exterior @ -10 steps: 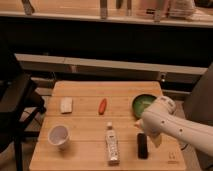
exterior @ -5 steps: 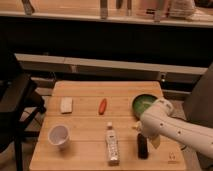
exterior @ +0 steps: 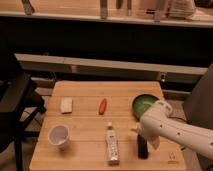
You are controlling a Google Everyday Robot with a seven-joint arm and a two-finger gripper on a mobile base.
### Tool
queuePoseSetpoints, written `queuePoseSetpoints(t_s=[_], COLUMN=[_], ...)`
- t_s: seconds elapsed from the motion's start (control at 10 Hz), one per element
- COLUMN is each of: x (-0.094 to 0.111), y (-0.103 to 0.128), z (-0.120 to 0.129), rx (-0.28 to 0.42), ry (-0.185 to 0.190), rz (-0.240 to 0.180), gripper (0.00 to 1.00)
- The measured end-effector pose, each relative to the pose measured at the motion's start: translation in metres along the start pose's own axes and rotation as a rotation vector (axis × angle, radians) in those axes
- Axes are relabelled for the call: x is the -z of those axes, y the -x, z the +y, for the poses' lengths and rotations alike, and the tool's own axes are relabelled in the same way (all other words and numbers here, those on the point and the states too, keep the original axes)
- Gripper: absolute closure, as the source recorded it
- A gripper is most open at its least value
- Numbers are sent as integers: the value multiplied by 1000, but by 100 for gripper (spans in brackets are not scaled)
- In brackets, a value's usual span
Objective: Place the eraser on the white sponge
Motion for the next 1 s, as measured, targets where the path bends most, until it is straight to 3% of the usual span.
queuePoseSetpoints(t_s=[1.0], x=[-30], y=[14], z=[4], rx=[40], ry=[9], rz=[-46], gripper=[20])
